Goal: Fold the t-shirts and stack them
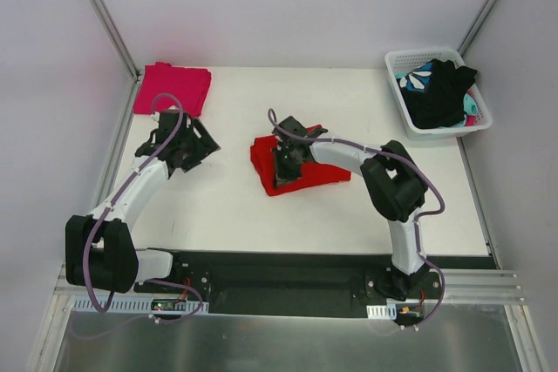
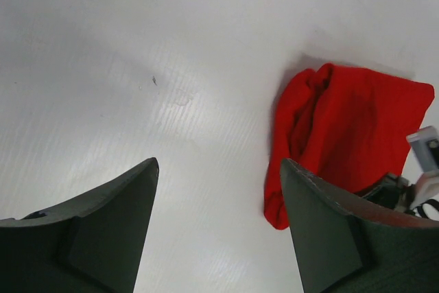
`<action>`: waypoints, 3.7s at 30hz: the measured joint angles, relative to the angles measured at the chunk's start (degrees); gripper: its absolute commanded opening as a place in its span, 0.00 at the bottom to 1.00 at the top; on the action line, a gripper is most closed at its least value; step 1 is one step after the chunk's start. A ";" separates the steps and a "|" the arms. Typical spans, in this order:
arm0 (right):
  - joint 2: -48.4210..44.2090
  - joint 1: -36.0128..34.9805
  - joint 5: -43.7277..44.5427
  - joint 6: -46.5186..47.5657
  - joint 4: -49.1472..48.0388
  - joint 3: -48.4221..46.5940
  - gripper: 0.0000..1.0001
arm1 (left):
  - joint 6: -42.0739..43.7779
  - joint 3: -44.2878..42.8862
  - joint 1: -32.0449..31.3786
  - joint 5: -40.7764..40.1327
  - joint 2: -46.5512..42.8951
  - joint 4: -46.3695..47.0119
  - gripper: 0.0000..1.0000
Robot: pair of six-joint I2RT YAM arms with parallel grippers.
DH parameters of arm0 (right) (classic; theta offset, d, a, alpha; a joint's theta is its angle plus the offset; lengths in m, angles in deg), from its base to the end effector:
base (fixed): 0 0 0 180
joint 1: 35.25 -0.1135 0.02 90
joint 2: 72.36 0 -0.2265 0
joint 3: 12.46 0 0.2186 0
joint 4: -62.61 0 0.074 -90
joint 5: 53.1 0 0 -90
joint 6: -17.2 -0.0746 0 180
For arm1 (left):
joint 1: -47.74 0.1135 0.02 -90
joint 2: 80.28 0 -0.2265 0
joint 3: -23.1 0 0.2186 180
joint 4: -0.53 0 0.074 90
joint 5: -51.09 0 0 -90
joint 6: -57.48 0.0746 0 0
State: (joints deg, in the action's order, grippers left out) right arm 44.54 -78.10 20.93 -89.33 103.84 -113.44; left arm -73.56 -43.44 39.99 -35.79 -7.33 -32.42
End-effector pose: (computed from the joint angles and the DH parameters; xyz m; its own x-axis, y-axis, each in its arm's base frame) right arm 0.2879 0.2951 0.1331 -0.8076 -0.3761 -0.4543 -0.5565 0.7410 0.3759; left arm 0.2825 -0.0425 0.2115 -0.5898 -0.5814 -0.5605 -0.2796 0.7981 -0.5337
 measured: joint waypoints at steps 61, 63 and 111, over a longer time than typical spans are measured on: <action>-20.85 23.26 7.26 9.68 8.02 16.90 0.06 | -6.56 -10.36 -25.90 -0.35 18.84 2.19 0.70; -21.88 23.26 6.34 9.55 8.17 16.87 0.14 | -5.44 -10.40 -22.03 -0.39 18.80 2.12 0.70; -37.35 22.84 -5.88 11.67 9.40 27.26 0.21 | -2.95 -63.34 20.70 10.01 66.51 12.11 0.73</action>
State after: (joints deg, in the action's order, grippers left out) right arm 7.19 -55.26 15.05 -77.66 113.24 -86.19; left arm -76.51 -106.78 60.69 -25.78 59.18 -20.31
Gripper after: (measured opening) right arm 0.214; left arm 0.730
